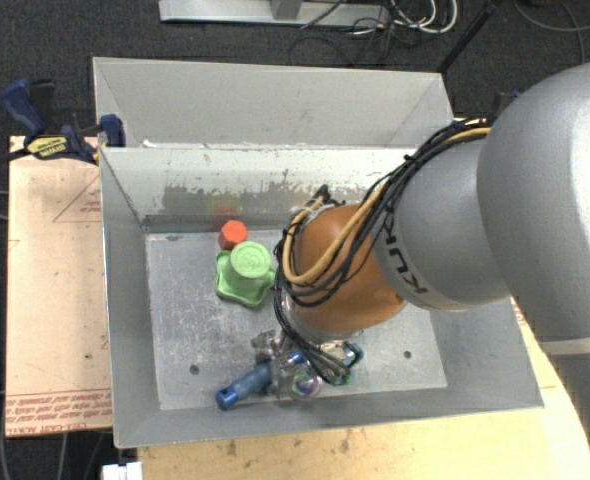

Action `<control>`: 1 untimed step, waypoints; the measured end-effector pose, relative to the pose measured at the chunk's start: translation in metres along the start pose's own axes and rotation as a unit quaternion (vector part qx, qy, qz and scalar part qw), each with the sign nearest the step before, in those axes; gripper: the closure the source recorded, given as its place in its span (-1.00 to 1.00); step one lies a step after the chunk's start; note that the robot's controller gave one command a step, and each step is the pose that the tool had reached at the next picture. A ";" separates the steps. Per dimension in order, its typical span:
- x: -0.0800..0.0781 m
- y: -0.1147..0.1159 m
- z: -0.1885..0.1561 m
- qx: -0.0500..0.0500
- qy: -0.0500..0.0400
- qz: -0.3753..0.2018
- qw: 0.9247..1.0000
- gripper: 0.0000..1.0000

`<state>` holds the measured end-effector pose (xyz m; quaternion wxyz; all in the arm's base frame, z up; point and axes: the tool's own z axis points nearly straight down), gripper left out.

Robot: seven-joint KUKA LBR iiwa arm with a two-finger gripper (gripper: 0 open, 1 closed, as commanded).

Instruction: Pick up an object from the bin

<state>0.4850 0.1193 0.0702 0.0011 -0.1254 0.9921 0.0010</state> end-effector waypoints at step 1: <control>-0.005 0.010 -0.150 0.001 -0.004 0.010 1.000 1.00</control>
Offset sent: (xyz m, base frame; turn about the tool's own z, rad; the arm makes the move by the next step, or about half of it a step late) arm 0.0001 0.0099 0.1458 0.0194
